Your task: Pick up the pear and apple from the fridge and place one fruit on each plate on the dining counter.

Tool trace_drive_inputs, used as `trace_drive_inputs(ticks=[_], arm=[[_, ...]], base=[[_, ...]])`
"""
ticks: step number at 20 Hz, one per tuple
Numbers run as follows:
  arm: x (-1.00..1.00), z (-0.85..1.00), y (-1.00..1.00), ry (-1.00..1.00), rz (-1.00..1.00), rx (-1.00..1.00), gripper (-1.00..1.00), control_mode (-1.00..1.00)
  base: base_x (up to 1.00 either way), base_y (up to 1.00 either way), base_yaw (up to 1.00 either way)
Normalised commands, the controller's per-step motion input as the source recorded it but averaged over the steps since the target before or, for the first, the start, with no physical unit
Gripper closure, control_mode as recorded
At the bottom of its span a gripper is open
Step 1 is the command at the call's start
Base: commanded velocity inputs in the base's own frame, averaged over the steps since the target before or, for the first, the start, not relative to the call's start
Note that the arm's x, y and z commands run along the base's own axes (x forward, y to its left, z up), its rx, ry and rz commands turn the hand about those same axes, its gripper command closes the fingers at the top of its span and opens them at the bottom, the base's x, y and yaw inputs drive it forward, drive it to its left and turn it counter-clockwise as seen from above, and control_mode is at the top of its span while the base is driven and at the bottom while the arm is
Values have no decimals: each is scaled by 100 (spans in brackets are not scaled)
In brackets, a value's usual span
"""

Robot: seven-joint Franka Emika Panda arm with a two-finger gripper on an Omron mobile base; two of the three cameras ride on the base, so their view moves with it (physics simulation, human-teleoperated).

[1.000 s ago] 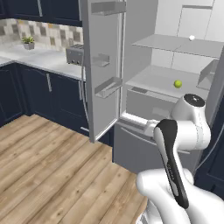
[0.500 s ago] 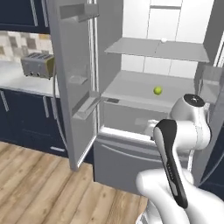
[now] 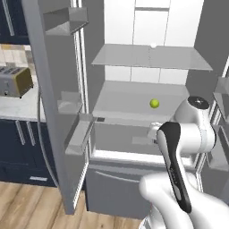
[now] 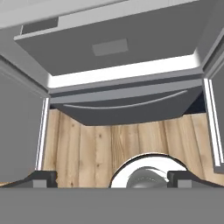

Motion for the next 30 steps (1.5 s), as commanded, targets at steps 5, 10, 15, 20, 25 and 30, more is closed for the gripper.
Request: trace_drive_inputs(ticks=[5,10,15,20,25,30], arm=[[0,0,0,0,0,0,-100,100],[0,0,0,0,0,0,-100,100],[0,0,0,0,0,0,-100,100],[5,0,4,-1,-16,-6,-100,-100],[32,0,-25,-1,-8,-8,-100,-100],[71,0,-21,0,0,0,-100,-100]], base=[[64,23,-32],[48,37,-34],[36,12,-29],[4,4,-11],[0,0,0],[0,0,0]])
